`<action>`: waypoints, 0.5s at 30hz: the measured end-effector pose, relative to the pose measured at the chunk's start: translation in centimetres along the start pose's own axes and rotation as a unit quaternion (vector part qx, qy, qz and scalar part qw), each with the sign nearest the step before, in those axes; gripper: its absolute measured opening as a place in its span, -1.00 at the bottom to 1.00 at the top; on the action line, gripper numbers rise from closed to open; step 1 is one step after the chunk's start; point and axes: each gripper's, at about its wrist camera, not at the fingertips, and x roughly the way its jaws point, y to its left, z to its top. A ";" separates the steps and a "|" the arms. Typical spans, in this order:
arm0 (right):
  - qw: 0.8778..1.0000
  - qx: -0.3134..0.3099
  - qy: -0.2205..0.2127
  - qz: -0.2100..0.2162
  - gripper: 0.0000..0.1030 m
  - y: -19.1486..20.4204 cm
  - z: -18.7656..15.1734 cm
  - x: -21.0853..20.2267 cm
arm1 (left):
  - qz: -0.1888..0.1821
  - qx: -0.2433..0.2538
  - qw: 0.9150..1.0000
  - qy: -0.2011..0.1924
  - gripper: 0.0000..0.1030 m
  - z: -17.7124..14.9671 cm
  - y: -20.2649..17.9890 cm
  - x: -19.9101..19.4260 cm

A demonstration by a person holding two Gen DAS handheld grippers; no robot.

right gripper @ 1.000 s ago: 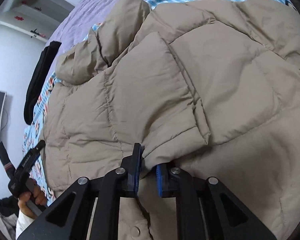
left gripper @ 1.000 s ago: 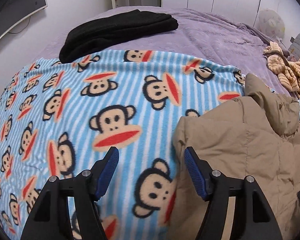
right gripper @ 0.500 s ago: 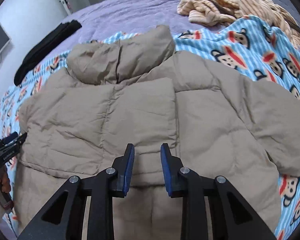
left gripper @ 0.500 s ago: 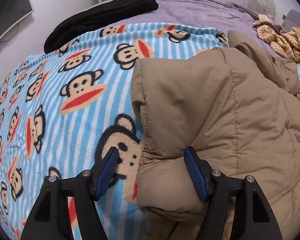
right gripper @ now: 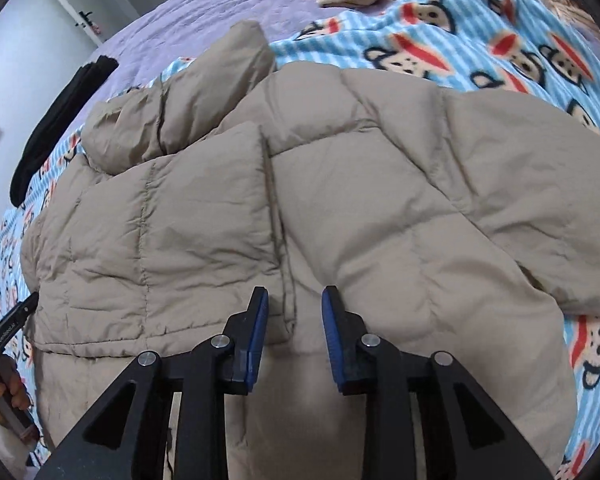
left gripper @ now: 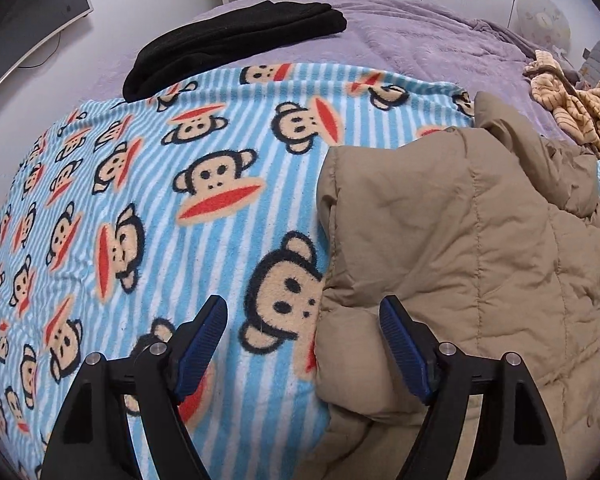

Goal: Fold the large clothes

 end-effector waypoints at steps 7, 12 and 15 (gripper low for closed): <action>0.999 0.035 0.008 0.021 -0.13 -1.1 -3.3 -2.5 | -0.031 0.035 0.999 0.021 0.55 -2.5 -3.8 -3.0; 0.997 0.059 0.018 0.054 -0.01 -1.8 -4.9 -3.5 | -0.067 0.064 0.995 0.041 0.55 -5.1 -8.2 -4.9; 0.994 0.080 0.027 0.075 0.08 -2.8 -5.6 -4.0 | -0.082 0.078 0.993 0.045 0.55 -6.2 -10.5 -6.0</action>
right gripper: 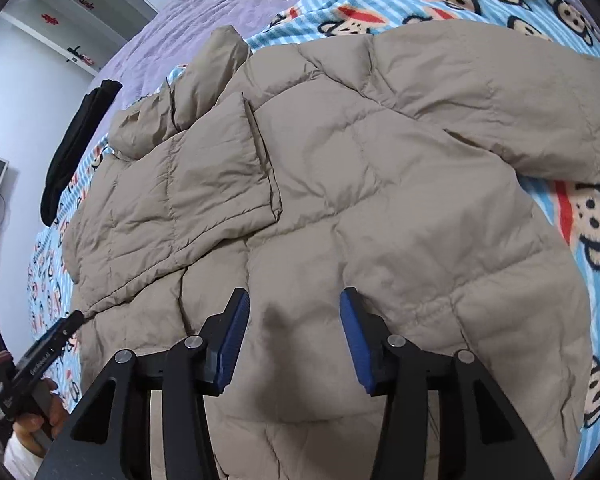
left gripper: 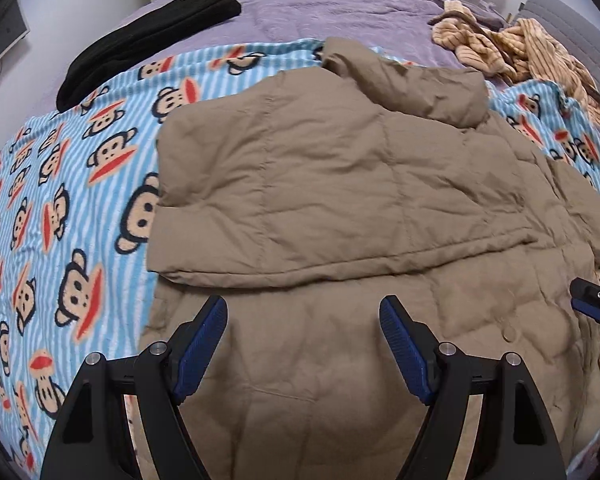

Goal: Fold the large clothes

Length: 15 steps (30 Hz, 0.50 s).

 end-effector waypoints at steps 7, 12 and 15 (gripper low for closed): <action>0.998 0.057 -0.003 0.022 0.31 -5.1 -0.8 -2.3 | -0.012 0.029 1.000 0.003 1.00 -0.8 -5.0 -0.8; 0.994 0.100 -0.020 0.026 0.49 -9.8 -0.7 -4.4 | -0.020 0.029 0.999 0.023 1.00 -0.8 -8.0 -0.1; 0.989 0.137 -0.048 0.029 0.57 -13.2 -0.1 -6.1 | -0.013 0.033 0.999 0.017 1.00 -0.4 -9.8 -0.1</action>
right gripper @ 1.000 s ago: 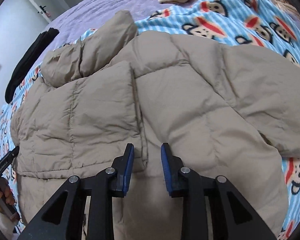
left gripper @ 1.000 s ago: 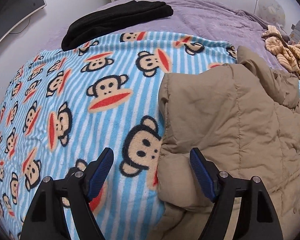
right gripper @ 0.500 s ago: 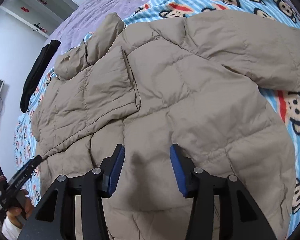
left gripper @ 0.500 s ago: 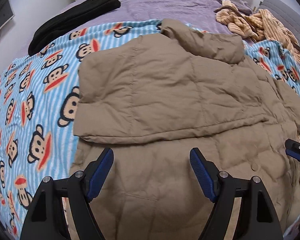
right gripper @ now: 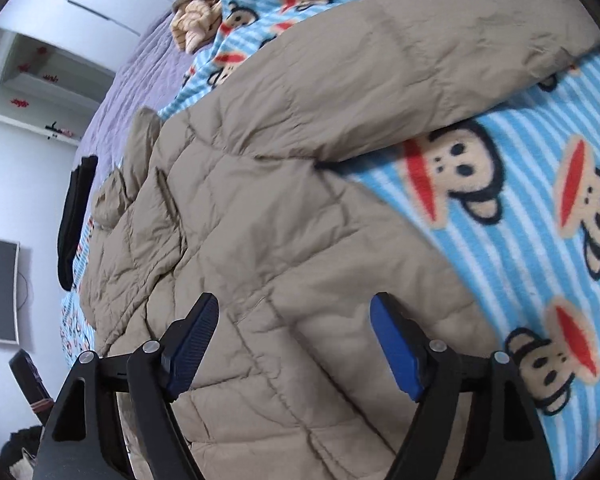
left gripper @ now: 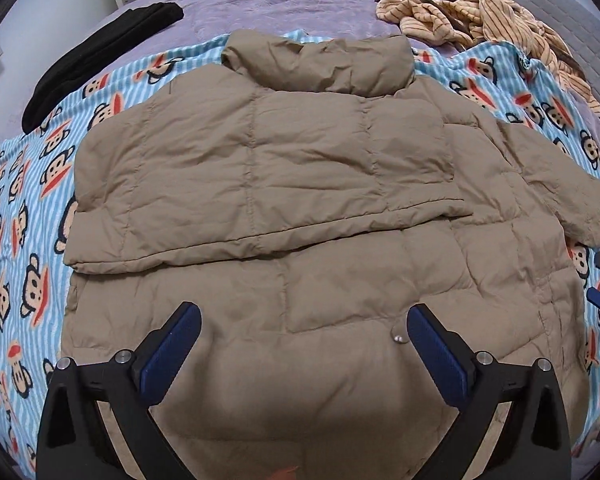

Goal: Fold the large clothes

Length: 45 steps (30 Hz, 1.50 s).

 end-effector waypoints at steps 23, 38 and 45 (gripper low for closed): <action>0.962 0.206 -0.120 0.134 0.99 -15.1 14.9 -5.3 | -0.068 0.000 0.998 0.004 1.00 4.3 -9.6 0.2; 0.927 0.244 -0.097 0.267 -0.75 -12.2 17.3 -3.0 | -0.034 -0.045 0.998 -0.026 1.00 5.4 -4.5 -0.7; 0.960 0.047 -0.058 0.271 -0.75 3.2 17.7 -1.8 | -0.006 -0.083 0.996 -0.045 1.00 5.2 1.8 -1.2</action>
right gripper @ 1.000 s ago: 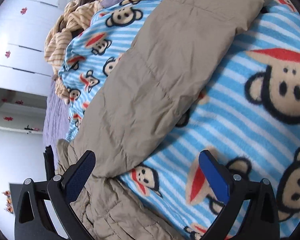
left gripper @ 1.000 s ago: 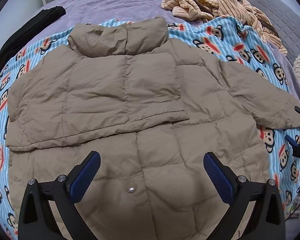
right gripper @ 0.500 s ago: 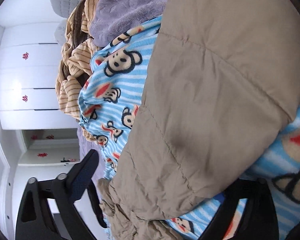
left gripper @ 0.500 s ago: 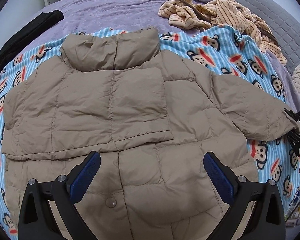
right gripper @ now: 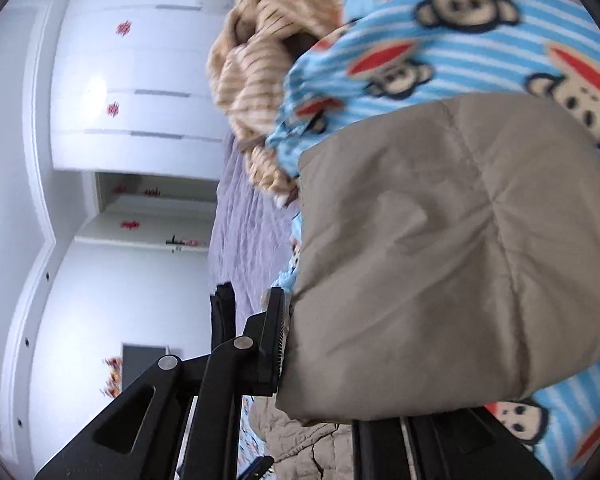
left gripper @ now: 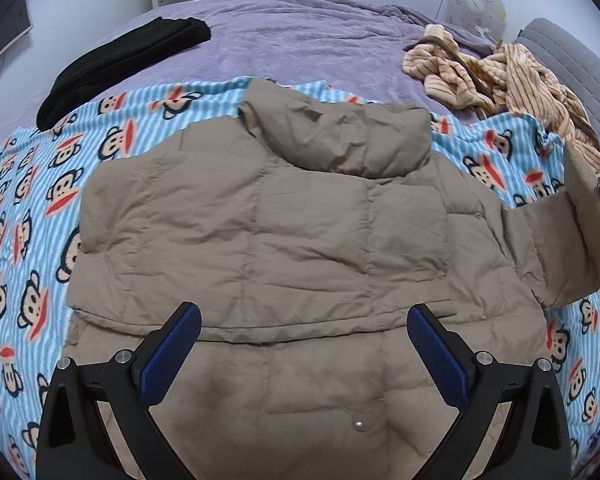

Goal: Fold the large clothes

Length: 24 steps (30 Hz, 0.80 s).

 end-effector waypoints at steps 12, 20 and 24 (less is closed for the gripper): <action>0.929 -0.291 0.190 -0.125 -0.75 11.2 -16.3 19.0 | 0.018 -0.067 0.998 0.001 1.00 -0.1 8.4 1.3; 0.925 -0.232 0.242 -0.177 -0.74 4.8 -19.8 21.1 | 0.001 -0.076 0.997 0.015 1.00 -0.2 8.2 3.5; 0.928 -0.217 0.245 -0.179 -0.03 5.7 -18.7 19.3 | -0.018 -0.077 0.997 0.012 1.00 0.7 7.6 3.8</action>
